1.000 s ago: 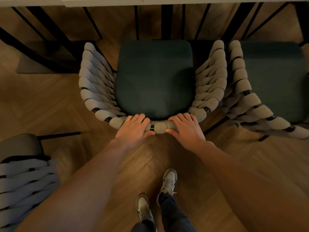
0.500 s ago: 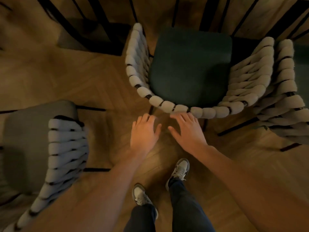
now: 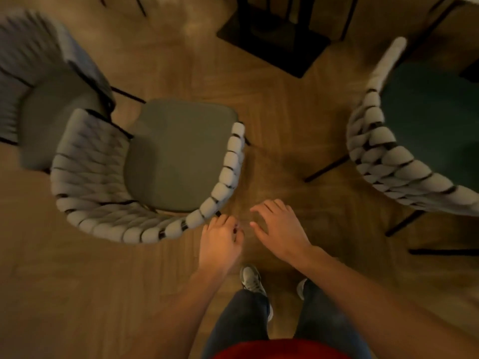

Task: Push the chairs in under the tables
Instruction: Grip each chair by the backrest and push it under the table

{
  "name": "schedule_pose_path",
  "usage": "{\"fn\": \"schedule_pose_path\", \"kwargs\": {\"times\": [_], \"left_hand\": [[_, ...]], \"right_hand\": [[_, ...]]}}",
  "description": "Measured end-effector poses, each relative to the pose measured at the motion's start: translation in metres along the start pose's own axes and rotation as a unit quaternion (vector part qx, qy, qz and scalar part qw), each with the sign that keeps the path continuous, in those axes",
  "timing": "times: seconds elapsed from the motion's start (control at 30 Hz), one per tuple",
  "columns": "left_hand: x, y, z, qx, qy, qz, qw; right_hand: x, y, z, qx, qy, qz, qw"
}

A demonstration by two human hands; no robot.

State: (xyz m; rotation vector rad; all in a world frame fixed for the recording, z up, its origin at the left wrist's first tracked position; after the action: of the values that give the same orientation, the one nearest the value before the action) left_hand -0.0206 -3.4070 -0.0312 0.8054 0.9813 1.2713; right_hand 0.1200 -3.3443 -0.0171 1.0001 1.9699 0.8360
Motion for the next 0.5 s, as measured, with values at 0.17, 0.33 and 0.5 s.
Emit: {"fn": "schedule_pose_path", "kwargs": {"times": [0.17, 0.33, 0.5], "left_hand": [[-0.055, 0.039, -0.099, 0.020, 0.083, 0.062, 0.994], [-0.093, 0.068, -0.183, 0.078, 0.118, 0.051, 0.989], [-0.098, 0.094, -0.246, 0.145, 0.098, 0.010, 0.984]], "right_hand": [[0.019, -0.047, -0.089, -0.031, 0.071, -0.035, 0.996], [0.035, -0.082, -0.136, -0.056, 0.106, -0.077, 0.990], [0.059, -0.115, -0.169, -0.060, 0.115, -0.122, 0.984]]}}
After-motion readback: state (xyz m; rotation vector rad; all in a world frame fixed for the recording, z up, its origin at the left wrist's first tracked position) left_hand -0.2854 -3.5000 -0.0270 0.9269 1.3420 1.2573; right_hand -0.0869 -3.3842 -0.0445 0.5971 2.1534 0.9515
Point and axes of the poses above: each hand's wrist, its own x-axis towards the middle knuckle, its own y-axis out of the back of the hand, z = x × y, the point moved 5 cm from there along x, towards the middle knuckle, and after that the axes turned 13 degrees about -y, right-handed, at the moved point
